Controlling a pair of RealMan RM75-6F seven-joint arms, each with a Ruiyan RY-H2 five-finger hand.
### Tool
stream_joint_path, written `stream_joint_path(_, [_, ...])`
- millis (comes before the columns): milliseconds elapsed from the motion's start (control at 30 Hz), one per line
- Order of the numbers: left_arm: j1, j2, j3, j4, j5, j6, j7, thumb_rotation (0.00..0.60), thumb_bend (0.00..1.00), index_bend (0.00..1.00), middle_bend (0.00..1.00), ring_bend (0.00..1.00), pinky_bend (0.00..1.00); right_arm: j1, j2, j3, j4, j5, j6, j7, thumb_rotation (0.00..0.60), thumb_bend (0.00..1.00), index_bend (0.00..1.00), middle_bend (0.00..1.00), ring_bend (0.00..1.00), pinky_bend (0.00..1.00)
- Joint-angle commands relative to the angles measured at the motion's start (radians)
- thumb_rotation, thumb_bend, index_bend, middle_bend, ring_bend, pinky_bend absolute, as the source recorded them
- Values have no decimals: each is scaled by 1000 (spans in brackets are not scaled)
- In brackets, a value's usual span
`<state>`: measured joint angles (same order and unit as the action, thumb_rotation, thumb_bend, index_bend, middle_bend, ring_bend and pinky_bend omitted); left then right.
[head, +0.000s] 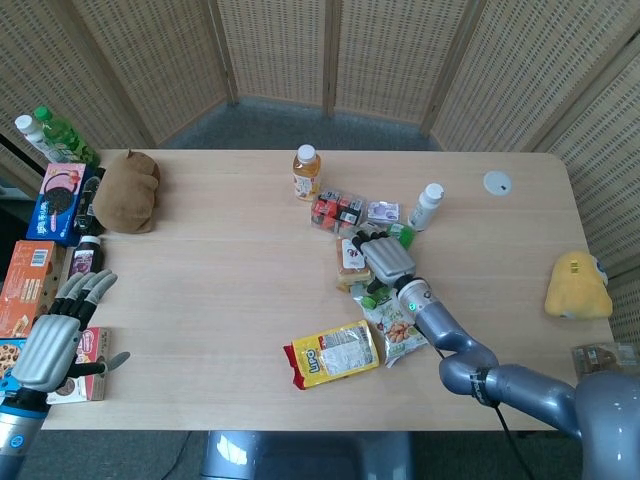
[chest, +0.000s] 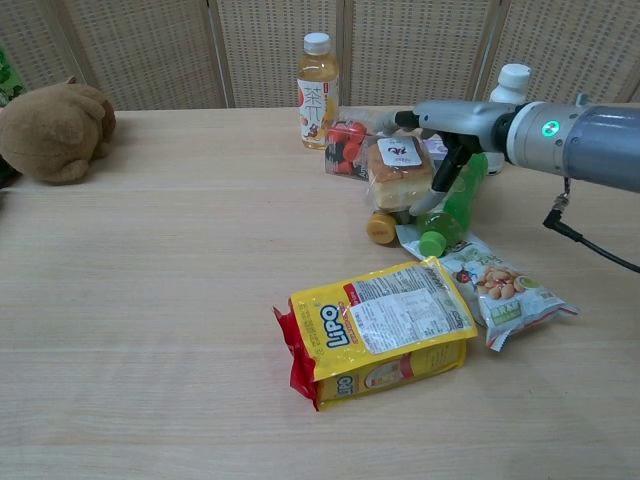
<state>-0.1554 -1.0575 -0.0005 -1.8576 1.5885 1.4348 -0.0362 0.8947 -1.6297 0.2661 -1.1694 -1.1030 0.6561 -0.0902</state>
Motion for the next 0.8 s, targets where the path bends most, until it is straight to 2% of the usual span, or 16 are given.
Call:
stream_joint_path(33, [5, 1, 1, 4, -5, 4, -5, 600, 0, 0, 0, 0, 0, 34, -40, -3, 74, 3, -49, 35, 600, 0, 0, 0, 0, 0])
stream_joint_path(133, [8, -1, 2, 10, -9, 7, -11, 600, 0, 0, 0, 0, 0, 48, -69, 0, 129, -3, -53, 54, 600, 0, 0, 0, 0, 0])
stream_joint_path(200, [10, -2, 2, 14, -9, 7, -13, 600, 0, 0, 0, 0, 0, 50, -85, 4, 152, -10, -39, 71, 600, 0, 0, 37, 53, 57])
stream_joint_path(267, [10, -3, 2, 17, -11, 7, -15, 600, 0, 0, 0, 0, 0, 48, -97, 5, 169, -26, -17, 86, 600, 0, 71, 228, 272, 244])
stream_joint_path(333, [10, -4, 2, 20, -13, 5, -17, 600, 0, 0, 0, 0, 0, 45, -101, 5, 177, -40, -1, 101, 600, 0, 155, 357, 445, 389])
stream_joint_path(433, [8, -5, 0, 23, -13, 4, -19, 600, 0, 0, 0, 0, 0, 41, -99, 4, 180, -63, 28, 117, 600, 0, 239, 471, 632, 550])
stream_joint_path(500, [7, -7, -1, 24, -13, 2, -20, 600, 0, 0, 0, 0, 0, 37, -93, 4, 173, -72, 45, 121, 600, 0, 274, 517, 703, 587])
stream_joint_path(567, [6, -9, -1, 26, -14, -1, -21, 600, 1, 0, 0, 0, 0, 33, -82, 5, 160, -72, 53, 116, 600, 0, 293, 538, 744, 594])
stream_joint_path(800, [6, -9, 0, 30, -16, -3, -24, 600, 0, 0, 0, 0, 0, 9, -14, 17, 64, -52, 82, 99, 600, 0, 296, 543, 760, 595])
